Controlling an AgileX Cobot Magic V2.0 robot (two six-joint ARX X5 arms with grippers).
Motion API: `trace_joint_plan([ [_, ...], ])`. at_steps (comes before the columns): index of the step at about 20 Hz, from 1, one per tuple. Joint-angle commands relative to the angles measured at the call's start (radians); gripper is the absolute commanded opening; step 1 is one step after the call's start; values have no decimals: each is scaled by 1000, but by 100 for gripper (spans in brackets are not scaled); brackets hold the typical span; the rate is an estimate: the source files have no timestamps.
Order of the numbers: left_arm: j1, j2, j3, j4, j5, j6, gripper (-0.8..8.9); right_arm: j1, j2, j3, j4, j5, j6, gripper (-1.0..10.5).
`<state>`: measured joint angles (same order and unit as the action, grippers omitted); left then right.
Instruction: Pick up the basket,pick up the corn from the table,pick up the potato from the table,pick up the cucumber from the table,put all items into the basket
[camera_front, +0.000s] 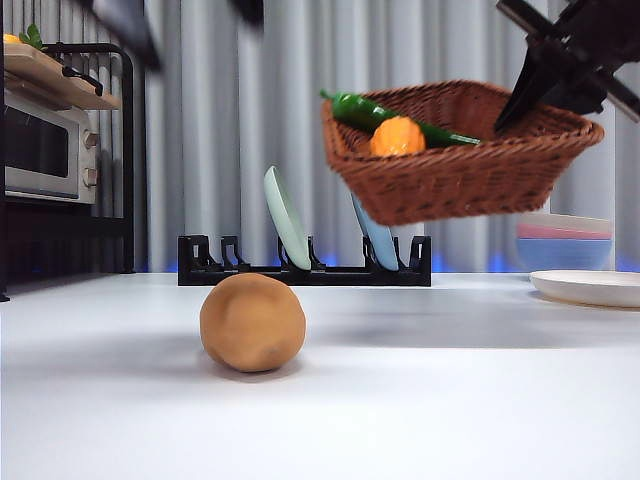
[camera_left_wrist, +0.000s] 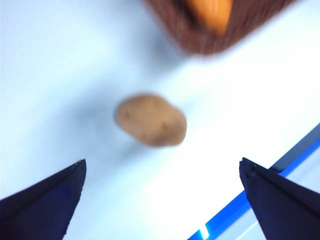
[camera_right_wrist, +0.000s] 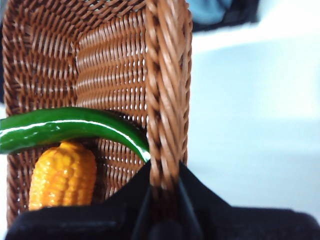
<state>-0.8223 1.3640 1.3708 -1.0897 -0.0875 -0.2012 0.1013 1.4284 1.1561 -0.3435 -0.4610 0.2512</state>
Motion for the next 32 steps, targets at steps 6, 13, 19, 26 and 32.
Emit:
trace_joint_plan([
  [6, 9, 11, -393, 483, 50, -316, 638, -24, 0, 27, 6, -58, 9, -11],
  [13, 105, 136, -394, 588, 70, -361, 638, -24, 0, 27, 6, -63, 5, -11],
  [19, 129, 251, -394, 669, 152, -375, 637, -24, 0, 27, 4, -64, 2, -11],
  [26, 121, 279, -394, 634, 42, -261, -13, -24, 0, 27, -9, -62, 2, -11],
  [32, 77, 116, -394, 518, 90, -198, -9, -8, 11, 27, -44, -57, 2, -11],
])
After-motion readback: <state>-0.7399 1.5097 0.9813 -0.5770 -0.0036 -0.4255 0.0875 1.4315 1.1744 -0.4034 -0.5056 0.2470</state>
